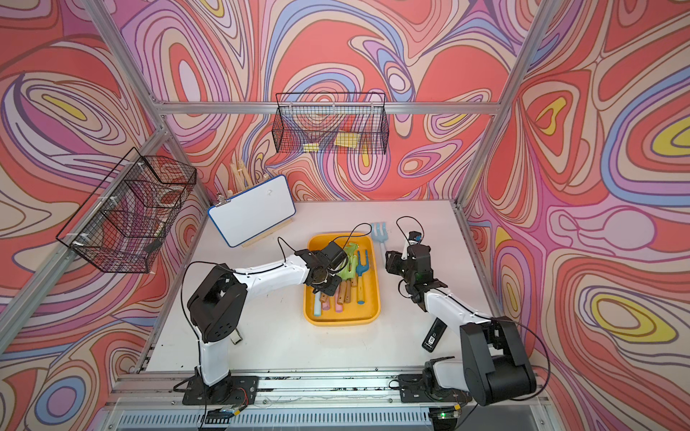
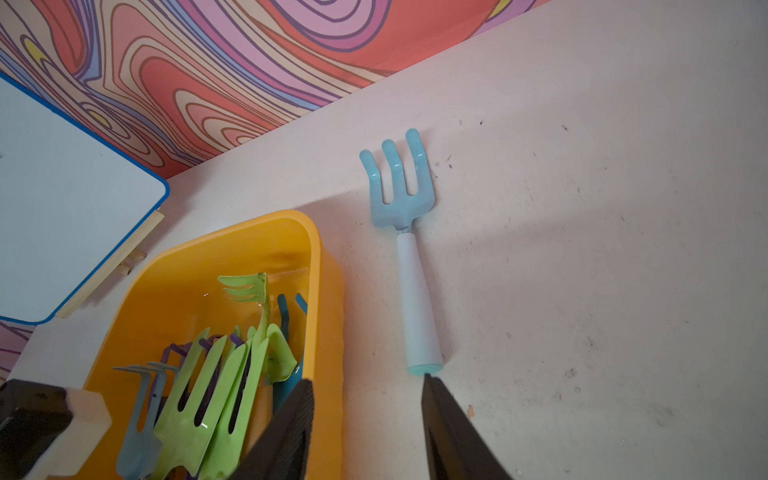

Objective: Take the hand rake out of the storage box
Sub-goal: Pick up the rake from the storage box.

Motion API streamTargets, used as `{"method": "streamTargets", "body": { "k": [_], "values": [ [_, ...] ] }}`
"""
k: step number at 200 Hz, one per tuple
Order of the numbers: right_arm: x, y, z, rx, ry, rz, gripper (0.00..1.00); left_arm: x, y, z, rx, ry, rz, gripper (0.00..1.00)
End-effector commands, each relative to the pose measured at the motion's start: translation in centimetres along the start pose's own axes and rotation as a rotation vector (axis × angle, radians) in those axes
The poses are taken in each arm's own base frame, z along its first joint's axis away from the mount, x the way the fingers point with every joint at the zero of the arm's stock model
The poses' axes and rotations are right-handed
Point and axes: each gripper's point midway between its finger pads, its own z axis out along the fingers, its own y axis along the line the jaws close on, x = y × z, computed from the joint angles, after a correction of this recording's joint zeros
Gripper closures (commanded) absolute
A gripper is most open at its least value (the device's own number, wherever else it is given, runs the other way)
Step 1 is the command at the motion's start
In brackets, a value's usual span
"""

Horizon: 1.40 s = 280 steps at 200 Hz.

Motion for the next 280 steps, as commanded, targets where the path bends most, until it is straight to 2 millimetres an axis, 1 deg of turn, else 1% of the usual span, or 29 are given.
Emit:
{"method": "streamTargets", "body": {
  "k": [1, 18, 48, 113, 124, 149, 185, 207, 228, 256, 280],
  "values": [
    [-0.5, 0.2, 0.2, -0.004, -0.004, -0.005, 0.53, 0.4, 0.0, 0.2, -0.014, 0.031, 0.001, 0.70],
    [-0.5, 0.2, 0.2, -0.006, -0.003, -0.005, 0.53, 0.3, 0.1, -0.1, -0.011, 0.021, -0.002, 0.76],
    [-0.5, 0.2, 0.3, -0.004, -0.003, -0.004, 0.54, 0.2, 0.3, -1.0, -0.010, -0.002, -0.010, 0.79],
    [-0.5, 0.2, 0.4, -0.004, 0.001, -0.005, 0.54, -1.4, 0.8, -5.6, 0.000, -0.126, -0.031, 0.85],
    [-0.5, 0.2, 0.4, -0.005, 0.000, -0.006, 0.54, -1.5, 0.6, -6.3, 0.017, -0.148, -0.033, 0.85],
    [-0.5, 0.2, 0.4, -0.004, 0.004, -0.005, 0.54, -1.6, 1.0, -8.1, 0.020, -0.204, -0.051, 0.86],
    [-0.5, 0.2, 0.5, -0.004, 0.007, -0.005, 0.54, -1.9, 2.3, -10.7, -0.023, -0.256, -0.052, 0.87],
    [-0.4, 0.2, 0.6, -0.005, 0.012, -0.005, 0.54, -1.7, 2.8, -11.7, -0.036, -0.283, -0.052, 0.87],
    [-0.4, 0.2, 0.7, -0.005, 0.016, -0.005, 0.54, -1.6, 3.8, -12.6, -0.067, -0.305, -0.059, 0.87],
    [-0.4, 0.3, 0.8, -0.006, 0.020, -0.005, 0.54, -1.3, 5.7, -12.8, -0.080, -0.304, -0.088, 0.86],
    [-0.3, 0.3, 0.9, -0.005, 0.027, -0.006, 0.54, -1.2, 7.8, -12.9, -0.100, -0.315, -0.125, 0.86]
  ]
}}
